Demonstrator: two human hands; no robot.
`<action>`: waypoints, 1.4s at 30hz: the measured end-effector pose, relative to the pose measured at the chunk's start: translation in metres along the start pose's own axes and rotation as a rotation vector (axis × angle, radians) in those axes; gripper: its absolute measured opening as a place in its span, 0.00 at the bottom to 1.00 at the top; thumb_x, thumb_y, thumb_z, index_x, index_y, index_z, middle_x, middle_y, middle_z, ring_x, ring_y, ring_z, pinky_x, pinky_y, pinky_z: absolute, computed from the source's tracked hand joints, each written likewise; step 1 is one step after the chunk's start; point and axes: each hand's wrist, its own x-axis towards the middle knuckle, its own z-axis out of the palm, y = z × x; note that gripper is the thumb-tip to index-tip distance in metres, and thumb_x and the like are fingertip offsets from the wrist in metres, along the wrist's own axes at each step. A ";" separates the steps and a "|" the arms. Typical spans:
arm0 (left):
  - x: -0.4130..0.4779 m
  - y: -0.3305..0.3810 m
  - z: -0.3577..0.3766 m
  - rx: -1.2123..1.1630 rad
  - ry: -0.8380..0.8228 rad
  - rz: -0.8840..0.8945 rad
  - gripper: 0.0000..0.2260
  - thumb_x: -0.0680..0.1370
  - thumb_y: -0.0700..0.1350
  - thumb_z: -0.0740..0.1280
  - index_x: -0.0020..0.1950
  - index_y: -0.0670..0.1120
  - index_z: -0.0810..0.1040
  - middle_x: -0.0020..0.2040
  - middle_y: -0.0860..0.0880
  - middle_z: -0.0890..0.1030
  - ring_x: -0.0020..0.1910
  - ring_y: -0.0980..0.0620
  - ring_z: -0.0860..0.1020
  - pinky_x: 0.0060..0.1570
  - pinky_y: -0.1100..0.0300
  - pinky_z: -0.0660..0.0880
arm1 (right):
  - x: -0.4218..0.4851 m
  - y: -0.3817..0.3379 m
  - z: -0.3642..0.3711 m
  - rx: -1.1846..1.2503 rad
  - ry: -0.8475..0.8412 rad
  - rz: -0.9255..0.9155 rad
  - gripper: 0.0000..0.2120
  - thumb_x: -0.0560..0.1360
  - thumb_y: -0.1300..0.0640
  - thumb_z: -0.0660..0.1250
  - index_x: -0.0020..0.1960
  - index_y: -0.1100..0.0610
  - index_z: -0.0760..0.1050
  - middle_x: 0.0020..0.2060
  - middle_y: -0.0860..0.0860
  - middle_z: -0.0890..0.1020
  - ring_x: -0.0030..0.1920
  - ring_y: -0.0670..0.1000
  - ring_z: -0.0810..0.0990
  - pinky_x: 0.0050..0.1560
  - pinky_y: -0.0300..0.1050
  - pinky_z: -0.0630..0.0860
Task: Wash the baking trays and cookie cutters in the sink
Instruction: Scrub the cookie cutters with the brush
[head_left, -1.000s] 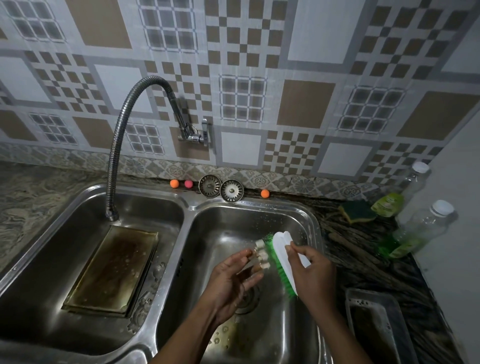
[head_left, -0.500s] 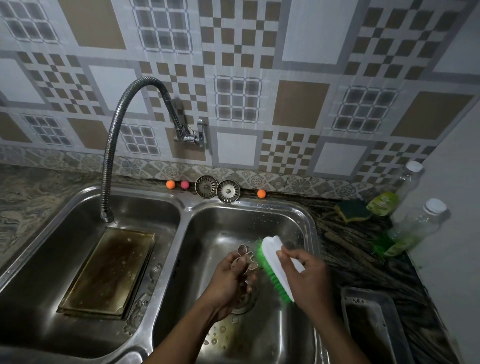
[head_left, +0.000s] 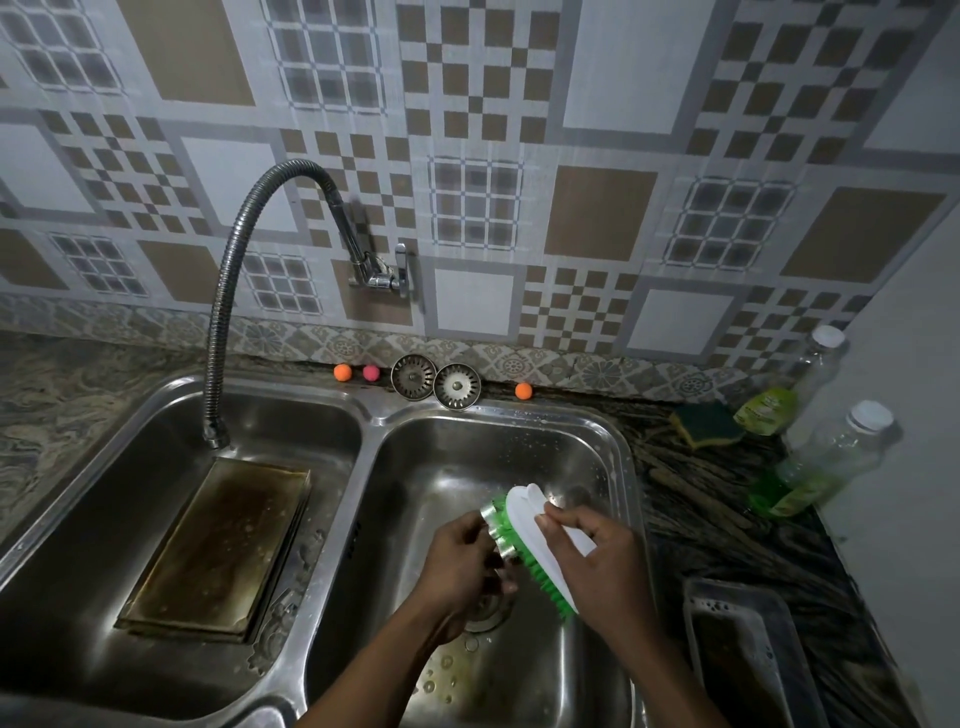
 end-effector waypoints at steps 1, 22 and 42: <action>0.000 0.000 0.000 -0.022 -0.013 0.000 0.13 0.82 0.37 0.60 0.55 0.45 0.84 0.51 0.35 0.84 0.45 0.39 0.79 0.53 0.41 0.76 | 0.000 0.001 0.000 0.001 0.007 -0.001 0.05 0.72 0.53 0.74 0.48 0.46 0.84 0.44 0.29 0.82 0.50 0.32 0.79 0.46 0.25 0.71; 0.003 -0.009 -0.017 -0.262 -0.142 -0.092 0.14 0.81 0.43 0.61 0.59 0.37 0.81 0.56 0.34 0.81 0.46 0.45 0.79 0.41 0.56 0.80 | 0.004 0.006 0.017 -0.068 0.078 -0.130 0.05 0.72 0.57 0.75 0.47 0.51 0.85 0.43 0.36 0.83 0.49 0.32 0.79 0.48 0.24 0.72; 0.005 -0.013 -0.016 -0.256 -0.047 0.004 0.12 0.82 0.39 0.61 0.59 0.39 0.81 0.57 0.34 0.81 0.47 0.44 0.79 0.41 0.58 0.77 | -0.004 0.028 0.008 -0.093 0.111 0.000 0.02 0.72 0.53 0.74 0.45 0.51 0.84 0.45 0.39 0.85 0.46 0.32 0.80 0.41 0.25 0.73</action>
